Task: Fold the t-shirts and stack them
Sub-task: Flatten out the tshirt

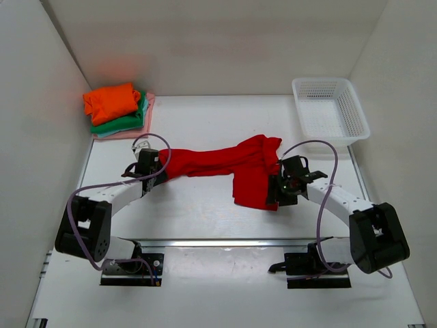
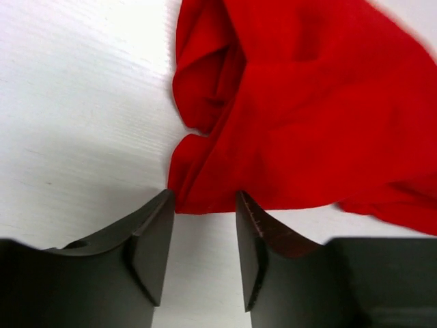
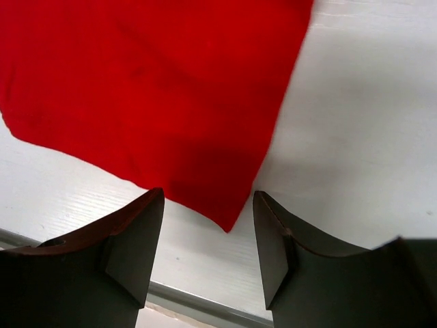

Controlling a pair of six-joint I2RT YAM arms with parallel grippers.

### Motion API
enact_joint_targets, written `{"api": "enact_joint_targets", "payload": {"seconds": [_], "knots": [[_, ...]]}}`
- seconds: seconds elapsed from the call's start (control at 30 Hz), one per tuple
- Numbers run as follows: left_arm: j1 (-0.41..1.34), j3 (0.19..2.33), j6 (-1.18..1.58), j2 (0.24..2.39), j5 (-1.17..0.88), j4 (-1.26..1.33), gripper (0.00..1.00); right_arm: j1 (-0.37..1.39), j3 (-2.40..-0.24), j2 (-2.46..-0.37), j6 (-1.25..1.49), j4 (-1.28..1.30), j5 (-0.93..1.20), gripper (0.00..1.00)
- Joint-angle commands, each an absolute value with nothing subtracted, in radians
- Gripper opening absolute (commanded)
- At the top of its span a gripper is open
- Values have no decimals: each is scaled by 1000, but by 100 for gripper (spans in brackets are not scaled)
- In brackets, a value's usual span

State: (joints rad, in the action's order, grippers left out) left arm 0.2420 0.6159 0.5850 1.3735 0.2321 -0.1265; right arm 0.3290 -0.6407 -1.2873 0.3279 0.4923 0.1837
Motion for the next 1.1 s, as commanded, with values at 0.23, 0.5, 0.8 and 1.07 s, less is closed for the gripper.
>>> {"api": "enact_joint_targets", "payload": {"seconds": [0.23,0.5,0.8,1.07], "knots": [[261,675,604,1497,212,-112,59,359,-646,-1402,347,402,230,52],[248,767,649,1511,184,-166,0,321,-707,-1385,308,431,287,0],[131,1297,784,1410,19,-402,0,229,-1368,-1301,190,565,270,0],[103,1483,861,1284,-103,-497,0,140,-1684,-1205,193,620,262,0]]}}
